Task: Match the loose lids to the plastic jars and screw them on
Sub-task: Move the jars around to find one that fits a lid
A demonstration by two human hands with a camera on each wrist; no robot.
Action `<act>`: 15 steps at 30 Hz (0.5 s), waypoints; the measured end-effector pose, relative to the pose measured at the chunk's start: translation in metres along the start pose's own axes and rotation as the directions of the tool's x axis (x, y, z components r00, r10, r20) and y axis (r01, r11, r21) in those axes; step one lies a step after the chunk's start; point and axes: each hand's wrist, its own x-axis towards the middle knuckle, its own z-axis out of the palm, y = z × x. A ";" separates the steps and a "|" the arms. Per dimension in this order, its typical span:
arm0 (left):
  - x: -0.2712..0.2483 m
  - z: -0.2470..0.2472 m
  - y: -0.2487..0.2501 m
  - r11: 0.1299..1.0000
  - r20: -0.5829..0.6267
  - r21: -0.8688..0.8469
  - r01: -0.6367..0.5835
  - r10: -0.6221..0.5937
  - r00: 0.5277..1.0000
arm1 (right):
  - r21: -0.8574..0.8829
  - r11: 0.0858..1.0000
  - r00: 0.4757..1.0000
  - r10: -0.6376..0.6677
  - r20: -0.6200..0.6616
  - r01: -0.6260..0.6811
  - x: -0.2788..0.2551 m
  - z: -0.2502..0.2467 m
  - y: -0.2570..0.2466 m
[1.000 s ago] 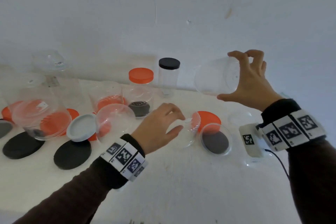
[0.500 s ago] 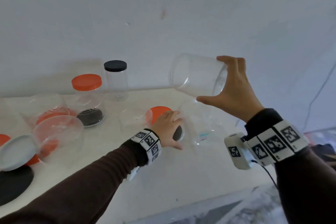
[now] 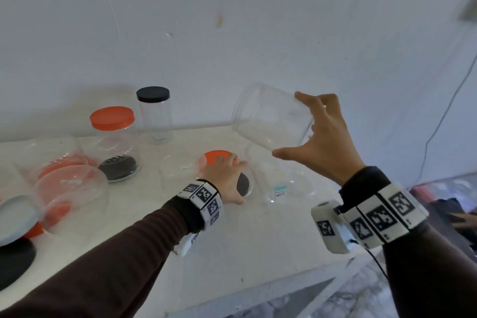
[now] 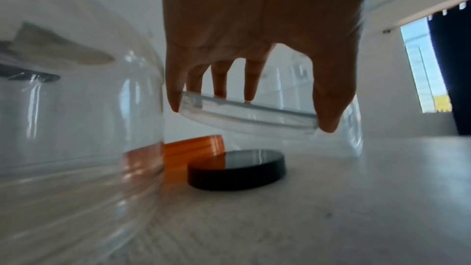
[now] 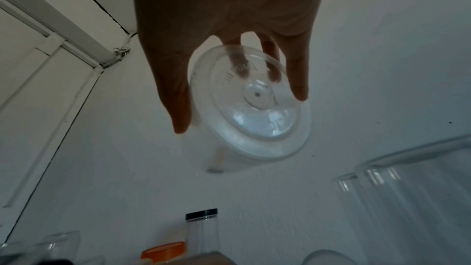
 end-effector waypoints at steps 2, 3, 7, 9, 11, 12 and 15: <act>-0.008 -0.002 0.000 0.990 -0.095 -0.136 -0.047 0.034 0.995 | 0.042 0.999 0.998 0.019 -0.054 -0.016 -0.001 0.002 0.000; -0.015 -0.006 0.002 0.974 -0.140 -0.213 -0.075 0.045 0.989 | 0.061 0.998 0.997 0.035 -0.073 -0.031 -0.001 0.004 0.000; -0.046 -0.027 -0.004 0.879 -0.320 -0.441 -0.183 0.037 0.947 | 0.160 0.981 0.990 0.121 -0.070 -0.109 0.001 0.012 -0.002; -0.063 -0.038 -0.015 0.847 -0.426 -0.487 -0.215 -0.015 0.905 | 0.221 0.966 0.990 0.138 -0.016 -0.131 0.001 0.019 -0.003; -0.081 -0.047 -0.028 0.831 -0.515 -0.514 -0.214 -0.099 0.851 | 0.296 0.944 0.989 0.141 0.043 -0.147 0.001 0.029 -0.006; -0.089 -0.052 -0.035 0.826 -0.557 -0.520 -0.215 -0.137 0.819 | 0.335 0.930 0.988 0.141 0.063 -0.154 0.000 0.033 -0.005; -0.119 -0.064 -0.062 0.832 -0.629 -0.522 -0.187 -0.227 0.744 | 0.420 0.890 0.980 0.118 0.162 -0.177 -0.001 0.051 -0.014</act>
